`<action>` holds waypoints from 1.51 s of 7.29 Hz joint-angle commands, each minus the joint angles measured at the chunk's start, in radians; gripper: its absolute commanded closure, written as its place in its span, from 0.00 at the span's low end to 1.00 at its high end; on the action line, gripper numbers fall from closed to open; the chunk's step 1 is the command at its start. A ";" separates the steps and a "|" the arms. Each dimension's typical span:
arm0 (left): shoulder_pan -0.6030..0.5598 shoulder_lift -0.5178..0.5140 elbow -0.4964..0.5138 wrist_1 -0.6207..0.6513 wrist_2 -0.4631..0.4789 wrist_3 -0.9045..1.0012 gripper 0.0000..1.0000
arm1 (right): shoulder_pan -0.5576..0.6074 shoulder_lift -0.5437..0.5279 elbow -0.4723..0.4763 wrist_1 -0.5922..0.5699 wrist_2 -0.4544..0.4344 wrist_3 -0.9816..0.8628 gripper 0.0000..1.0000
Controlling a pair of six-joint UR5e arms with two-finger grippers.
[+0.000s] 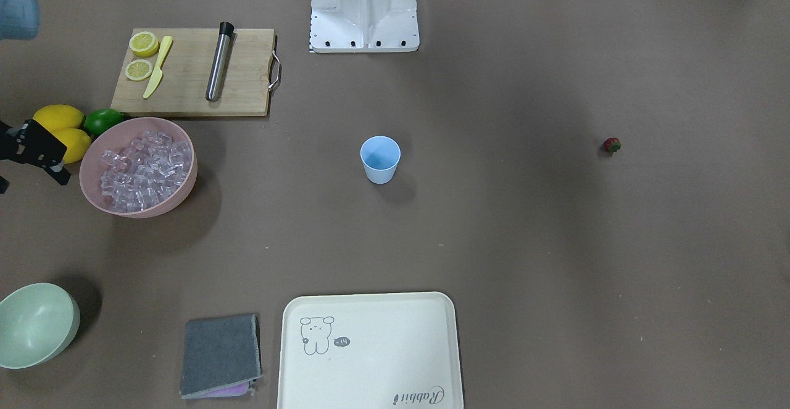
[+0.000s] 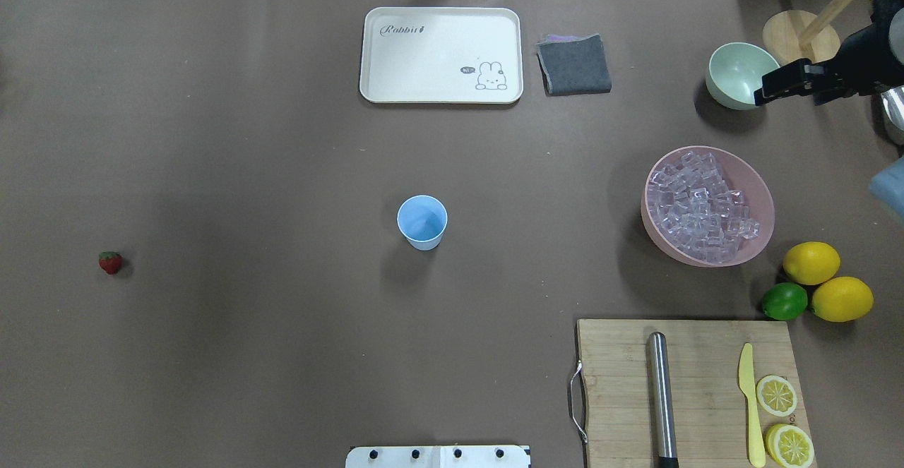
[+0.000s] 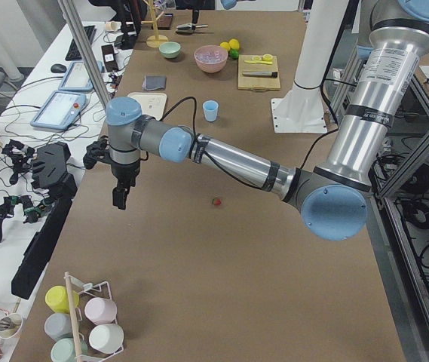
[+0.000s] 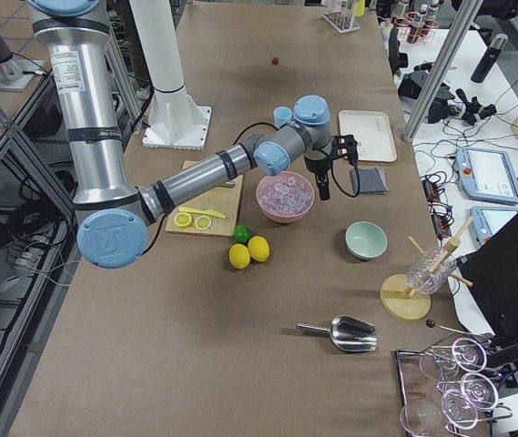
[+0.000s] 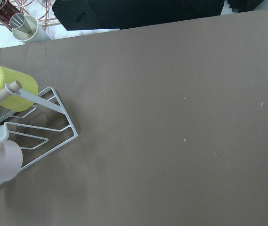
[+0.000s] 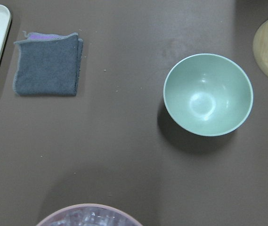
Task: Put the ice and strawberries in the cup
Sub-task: 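Move the right gripper down over the pink bowl of ice cubes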
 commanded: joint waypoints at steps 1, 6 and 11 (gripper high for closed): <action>-0.001 0.002 -0.003 -0.001 0.001 0.001 0.02 | -0.078 0.016 0.008 0.029 -0.039 0.177 0.02; -0.002 -0.002 -0.014 -0.002 0.003 0.001 0.02 | -0.227 0.003 -0.031 0.029 -0.172 0.289 0.04; -0.001 -0.008 -0.008 -0.004 0.003 0.001 0.02 | -0.283 0.007 -0.086 0.029 -0.248 0.294 0.02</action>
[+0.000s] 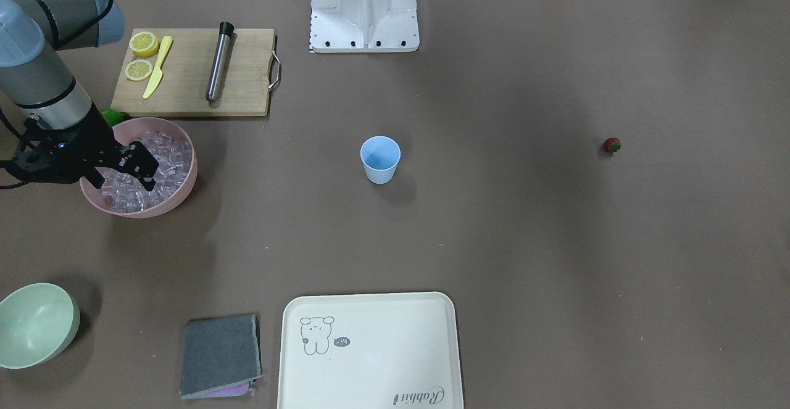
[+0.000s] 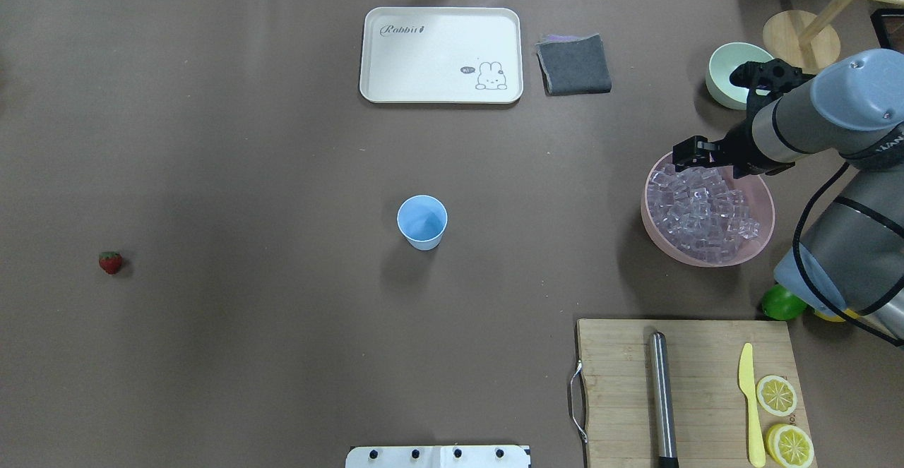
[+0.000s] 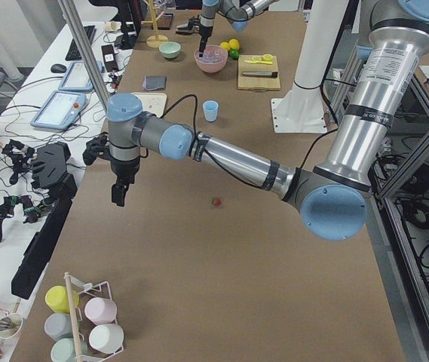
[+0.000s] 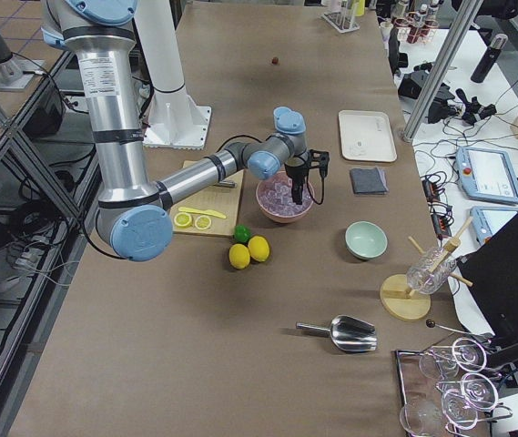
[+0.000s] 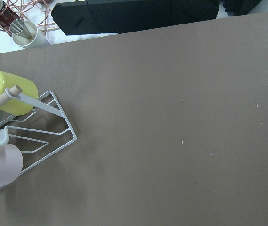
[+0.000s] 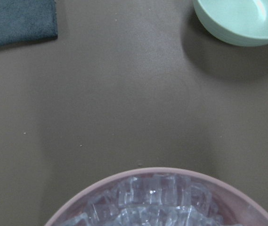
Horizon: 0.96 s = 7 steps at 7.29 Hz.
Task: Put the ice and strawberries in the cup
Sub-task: 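Move the right gripper down over the pink bowl of ice cubes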
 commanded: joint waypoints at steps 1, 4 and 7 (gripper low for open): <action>0.000 -0.006 -0.001 0.000 0.002 0.000 0.02 | -0.008 0.004 -0.011 0.000 -0.016 0.005 0.02; 0.115 0.003 -0.004 0.000 0.018 -0.011 0.02 | -0.008 0.005 -0.008 0.000 -0.019 0.005 0.02; 0.236 0.027 -0.010 0.000 -0.064 -0.012 0.03 | -0.008 0.010 -0.002 0.000 -0.036 0.005 0.02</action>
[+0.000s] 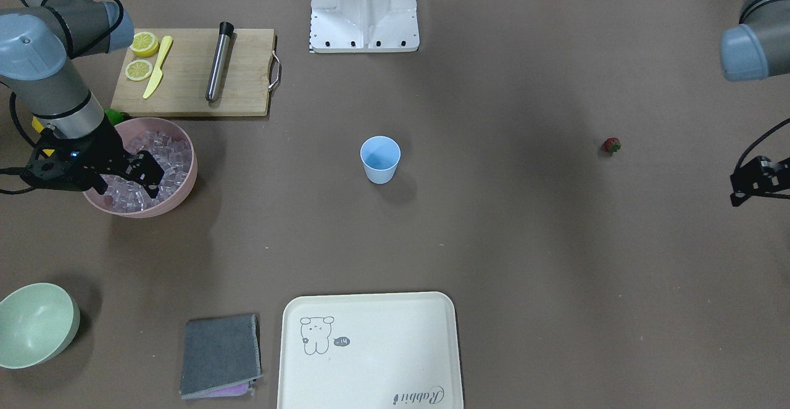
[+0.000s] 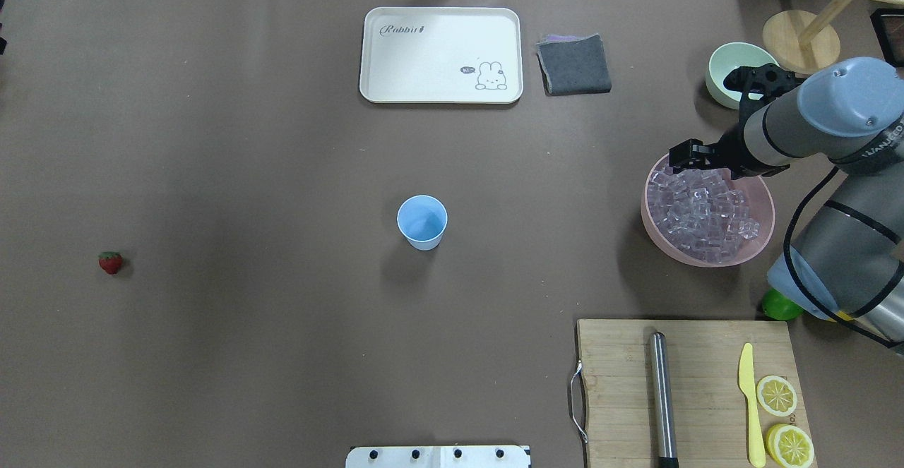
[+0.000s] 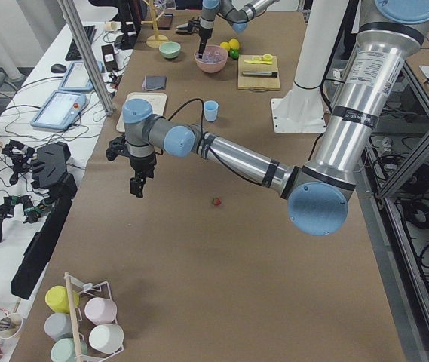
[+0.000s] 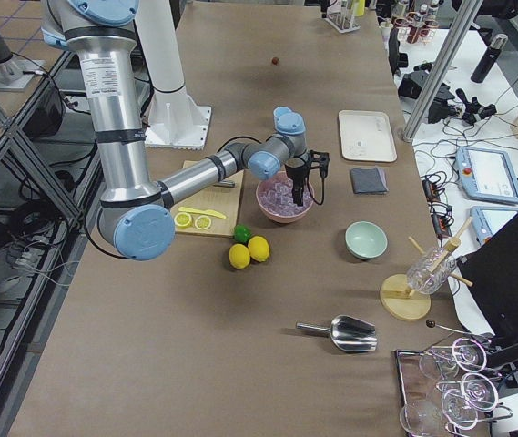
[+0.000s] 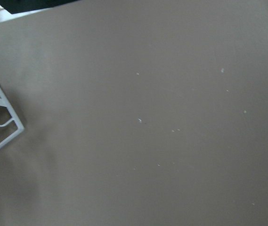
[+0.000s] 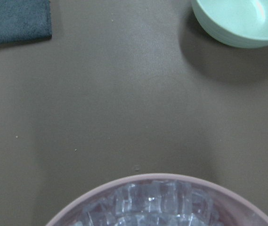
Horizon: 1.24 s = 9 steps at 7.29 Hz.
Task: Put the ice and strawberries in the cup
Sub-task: 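Move the right gripper down over the pink bowl of ice cubes, then grasp an ice cube with the right gripper while the left gripper approaches the strawberry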
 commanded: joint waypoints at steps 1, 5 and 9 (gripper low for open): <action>0.082 0.048 -0.002 -0.014 -0.039 0.011 0.03 | -0.002 0.004 -0.001 0.000 -0.006 0.000 0.02; 0.172 0.082 -0.005 -0.015 -0.041 0.003 0.03 | -0.025 0.009 -0.023 0.000 -0.014 -0.003 0.05; 0.270 0.172 -0.010 -0.061 -0.105 -0.001 0.04 | -0.051 0.027 -0.040 -0.005 -0.059 -0.006 0.40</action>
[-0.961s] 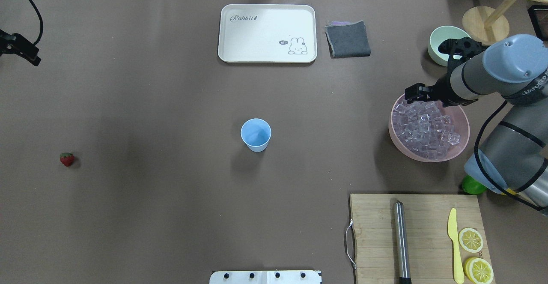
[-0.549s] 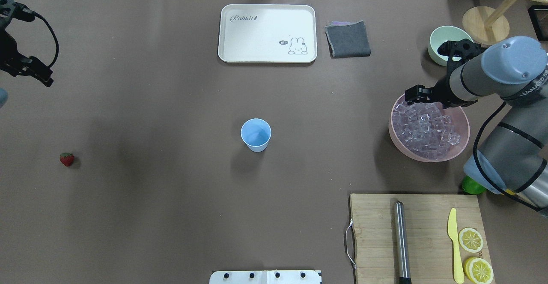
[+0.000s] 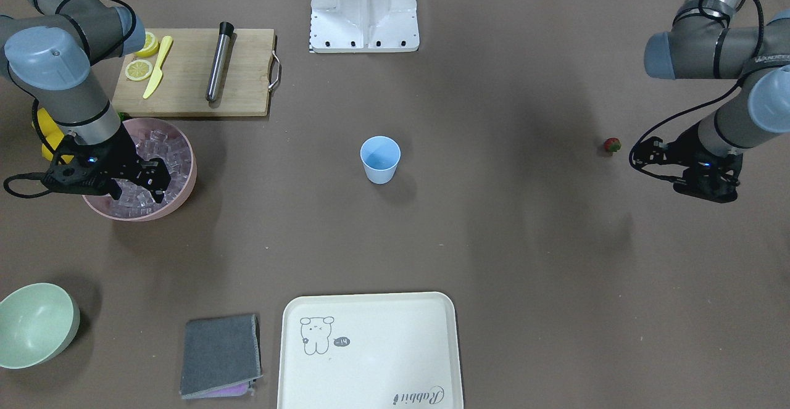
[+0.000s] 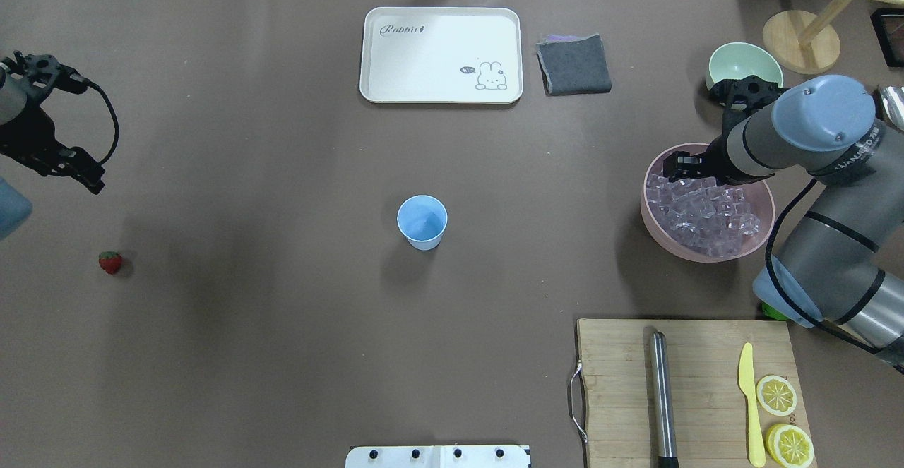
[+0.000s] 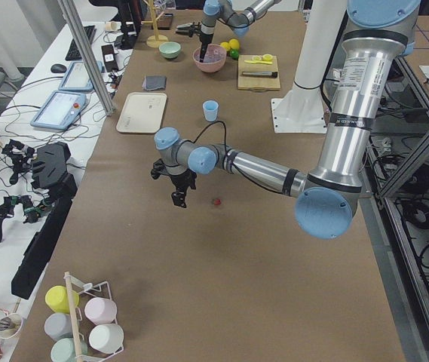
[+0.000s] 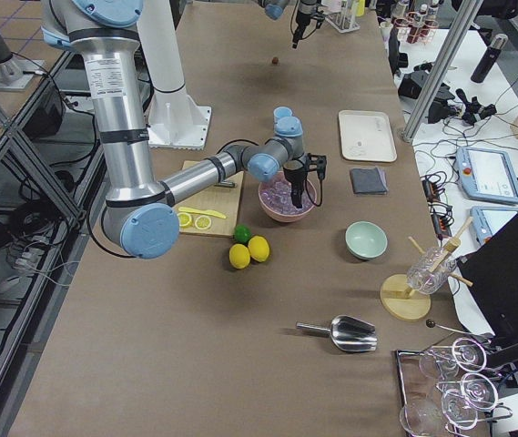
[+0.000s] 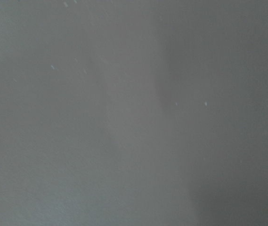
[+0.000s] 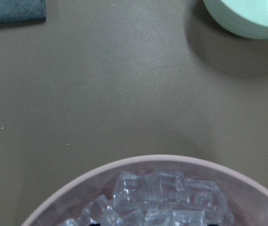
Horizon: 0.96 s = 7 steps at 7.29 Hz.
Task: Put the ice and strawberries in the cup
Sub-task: 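Grasp an ice cube with the right gripper while the left gripper approaches the strawberry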
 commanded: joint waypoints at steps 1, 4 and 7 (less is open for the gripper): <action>0.067 0.057 0.014 -0.085 -0.052 -0.024 0.08 | -0.006 0.014 -0.006 -0.002 -0.013 -0.008 0.72; 0.101 0.065 0.054 -0.174 -0.054 -0.103 0.16 | 0.028 0.014 -0.003 -0.001 -0.007 -0.029 1.00; 0.101 0.068 0.046 -0.174 -0.074 -0.106 0.31 | 0.069 0.028 0.014 -0.011 0.007 -0.043 1.00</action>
